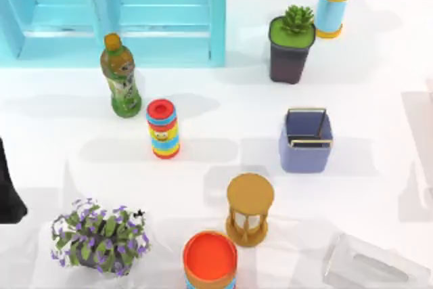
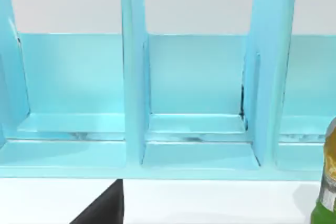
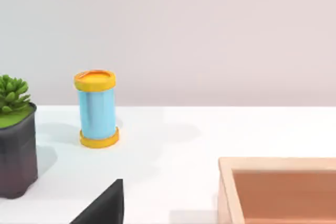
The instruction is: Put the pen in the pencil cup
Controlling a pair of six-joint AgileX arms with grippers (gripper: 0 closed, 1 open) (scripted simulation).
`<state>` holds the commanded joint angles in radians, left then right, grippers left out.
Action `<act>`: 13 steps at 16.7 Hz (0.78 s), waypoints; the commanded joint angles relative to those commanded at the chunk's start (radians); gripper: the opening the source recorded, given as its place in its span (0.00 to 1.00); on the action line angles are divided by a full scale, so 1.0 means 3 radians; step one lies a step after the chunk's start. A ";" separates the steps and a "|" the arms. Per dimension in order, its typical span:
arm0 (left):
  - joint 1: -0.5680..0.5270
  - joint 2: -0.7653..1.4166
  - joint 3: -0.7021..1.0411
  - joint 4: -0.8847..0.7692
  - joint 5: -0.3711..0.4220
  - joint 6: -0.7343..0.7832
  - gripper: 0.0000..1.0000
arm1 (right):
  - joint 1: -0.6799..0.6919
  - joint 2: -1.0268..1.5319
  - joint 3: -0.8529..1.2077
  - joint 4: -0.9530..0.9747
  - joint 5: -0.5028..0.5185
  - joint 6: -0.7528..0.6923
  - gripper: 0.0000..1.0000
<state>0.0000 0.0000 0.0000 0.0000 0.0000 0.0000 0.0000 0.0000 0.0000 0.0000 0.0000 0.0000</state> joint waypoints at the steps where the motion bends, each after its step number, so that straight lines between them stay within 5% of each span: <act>1: 0.0000 0.0000 0.0000 0.0000 0.0000 0.0000 1.00 | 0.0000 0.0000 0.0000 0.0000 0.0000 0.0000 1.00; 7: 0.0261 0.0533 0.0341 -0.0261 0.0218 -0.0160 1.00 | 0.0000 0.0000 0.0000 0.0000 0.0000 0.0000 1.00; 13: 0.0935 0.2233 0.1361 -0.0788 0.0780 -0.0571 1.00 | 0.0000 0.0000 0.0000 0.0000 0.0000 0.0000 1.00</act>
<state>0.2805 0.6698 0.4082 -0.2364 0.2339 -0.1712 0.0000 0.0000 0.0000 0.0000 0.0000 0.0000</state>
